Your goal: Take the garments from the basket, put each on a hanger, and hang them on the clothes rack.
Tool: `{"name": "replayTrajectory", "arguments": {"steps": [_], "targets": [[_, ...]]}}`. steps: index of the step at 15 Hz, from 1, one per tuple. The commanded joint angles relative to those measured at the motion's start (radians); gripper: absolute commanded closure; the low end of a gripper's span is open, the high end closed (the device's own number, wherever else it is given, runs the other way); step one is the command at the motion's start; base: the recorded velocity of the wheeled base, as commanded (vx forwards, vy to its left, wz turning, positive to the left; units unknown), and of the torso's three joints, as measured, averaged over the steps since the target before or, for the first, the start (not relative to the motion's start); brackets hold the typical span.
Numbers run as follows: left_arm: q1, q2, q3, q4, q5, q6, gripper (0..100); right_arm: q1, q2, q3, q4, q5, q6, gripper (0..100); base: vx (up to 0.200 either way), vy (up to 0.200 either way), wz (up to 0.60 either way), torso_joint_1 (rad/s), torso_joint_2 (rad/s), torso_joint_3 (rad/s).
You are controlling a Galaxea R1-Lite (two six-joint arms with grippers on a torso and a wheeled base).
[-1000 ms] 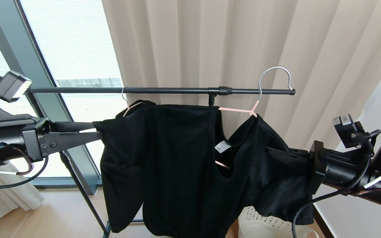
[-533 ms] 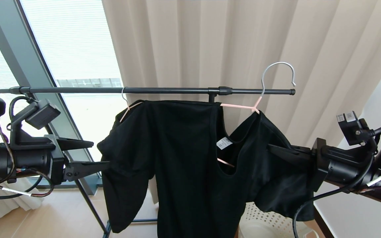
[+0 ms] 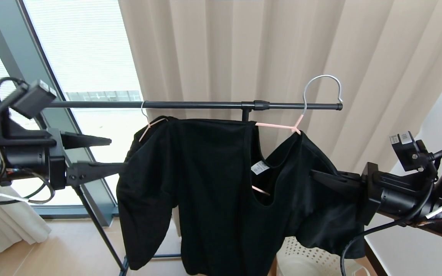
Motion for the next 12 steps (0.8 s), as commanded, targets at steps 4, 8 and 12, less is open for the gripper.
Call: {"name": "replayTrajectory", "arguments": {"steps": [4,8,12], "targets": [[-0.141,0.021,-0.263,0.119,-0.029,-0.068,0,0.059,0.009,0.020,0.000,0.000,0.000,100,0.000,0.000,0.00,0.000,0.00,0.000],[-0.287,0.101,-0.324,0.137,-0.027,-0.072,0,0.102,0.041,0.029,0.000,-0.005,-0.003,100,0.000,0.000,0.00,0.000,0.00,0.000],[-0.379,0.193,-0.479,0.309,0.005,-0.051,0,0.134,0.050,0.033,0.000,-0.008,-0.028,100,0.000,0.000,0.00,0.000,0.00,0.000]]}}
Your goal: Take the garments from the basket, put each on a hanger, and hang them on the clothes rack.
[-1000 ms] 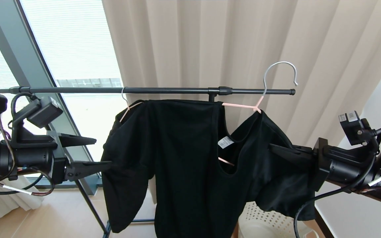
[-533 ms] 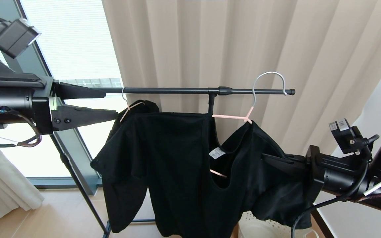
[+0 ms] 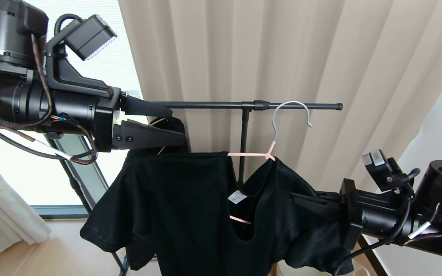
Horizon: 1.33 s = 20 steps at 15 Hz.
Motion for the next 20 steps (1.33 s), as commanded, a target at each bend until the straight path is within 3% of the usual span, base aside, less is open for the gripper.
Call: {"name": "replayTrajectory", "arguments": {"steps": [1,3,7,10,20], "targets": [[-0.050,0.075,-0.094,0.090,0.033,0.043,0,0.005,0.005,0.001,0.000,0.000,0.000,100,0.000,0.000,0.00,0.000,0.00,0.000],[-0.091,0.113,-0.140,0.170,0.098,0.122,0,0.007,0.004,0.002,0.000,0.000,0.000,100,0.000,0.000,0.00,0.000,0.00,0.000],[-0.128,0.151,-0.140,0.187,0.105,0.204,0,0.016,0.004,0.002,0.000,0.000,-0.002,100,0.000,0.000,0.00,0.000,0.00,0.000],[-0.128,0.164,-0.138,0.233,0.105,0.318,0,0.016,0.004,0.002,0.000,-0.002,-0.002,100,0.000,0.000,0.00,0.000,0.00,0.000],[-0.150,0.207,-0.126,0.256,0.124,0.355,0,0.016,-0.008,0.013,0.000,0.000,-0.049,100,0.000,0.000,0.00,0.000,0.00,0.000]]}}
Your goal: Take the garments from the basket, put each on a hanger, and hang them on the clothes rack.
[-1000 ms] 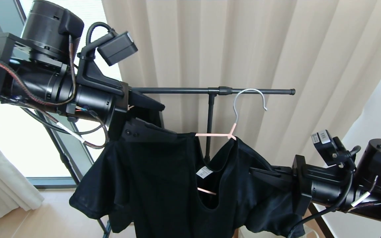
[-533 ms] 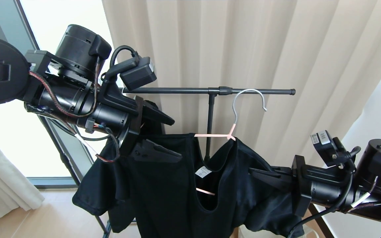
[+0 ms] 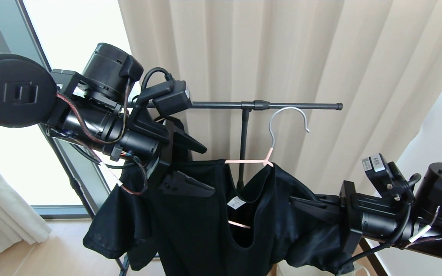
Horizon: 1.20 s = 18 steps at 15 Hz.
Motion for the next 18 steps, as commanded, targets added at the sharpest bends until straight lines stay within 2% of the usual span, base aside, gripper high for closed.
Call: {"name": "replayTrajectory", "arguments": {"steps": [1,3,4,12,13,16,18], "targets": [[-0.003,0.013,0.003,0.000,0.001,0.001,0,0.002,-0.007,0.000,0.000,0.000,0.000,100,0.000,0.000,0.00,0.000,0.00,0.000],[-0.003,0.013,0.005,0.000,0.003,0.001,0,0.000,-0.017,-0.001,-0.002,0.000,0.000,100,0.000,0.000,0.00,0.000,0.00,0.000],[-0.003,0.013,0.005,0.000,0.003,0.001,100,0.000,-0.022,-0.001,-0.002,0.000,0.000,100,0.000,0.000,0.00,0.000,0.00,0.000],[0.001,-0.034,0.035,-0.008,0.024,0.001,100,0.000,-0.022,-0.010,-0.002,-0.004,0.003,100,0.000,0.000,0.00,0.000,0.00,0.000],[0.003,-0.045,0.038,-0.008,0.024,0.001,100,0.000,-0.017,-0.001,-0.003,-0.004,-0.003,0,0.000,0.000,0.00,0.000,0.00,0.000],[0.008,-0.071,0.055,-0.008,0.024,0.001,100,-0.005,-0.025,-0.006,-0.002,-0.003,-0.003,0,0.000,0.000,0.00,0.000,0.00,0.000],[0.028,-0.105,0.060,-0.008,0.024,-0.001,100,-0.046,-0.028,-0.012,-0.002,0.000,0.000,0,0.000,0.000,0.00,0.000,0.00,0.000]]}}
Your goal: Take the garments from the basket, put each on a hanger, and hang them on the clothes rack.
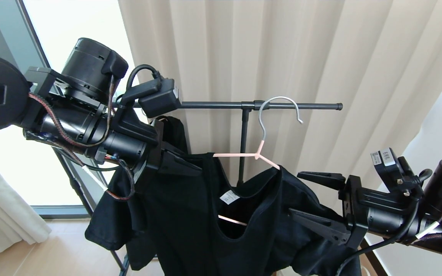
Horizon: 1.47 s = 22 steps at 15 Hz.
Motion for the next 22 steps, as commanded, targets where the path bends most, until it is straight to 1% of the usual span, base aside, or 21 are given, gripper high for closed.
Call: {"name": "replayTrajectory", "arguments": {"steps": [1,3,7,11,17,19,22], "targets": [[0.021,-0.052,0.022,-0.004,-0.001,-0.001,100,-0.034,-0.006,-0.001,0.000,0.002,0.000,0,0.000,0.000,0.00,0.000,0.00,0.000],[0.040,-0.084,0.048,-0.016,-0.001,-0.002,100,-0.044,-0.026,-0.001,0.000,0.003,0.000,0,0.000,0.000,0.00,0.000,0.00,0.000],[0.113,-0.172,0.108,-0.021,-0.001,-0.008,100,-0.060,-0.059,0.008,0.001,0.005,0.000,0,0.000,0.000,0.00,0.000,0.00,0.000],[0.192,-0.241,0.140,-0.021,-0.004,-0.011,100,-0.060,-0.018,0.007,0.001,0.005,0.000,0,0.000,0.000,0.00,0.000,0.00,0.000],[0.229,-0.284,0.176,-0.021,-0.006,-0.030,100,-0.060,0.083,0.002,0.000,0.005,-0.023,0,0.000,0.000,0.00,0.000,0.00,0.000],[0.230,-0.290,0.174,-0.022,-0.006,-0.034,100,-0.060,0.117,0.007,0.000,0.005,-0.063,0,0.000,0.000,0.00,0.000,0.00,0.000],[0.232,-0.291,0.188,-0.057,-0.006,-0.062,100,-0.061,0.145,0.010,0.000,0.005,-0.085,0,0.000,0.000,0.00,0.000,0.00,0.000]]}}
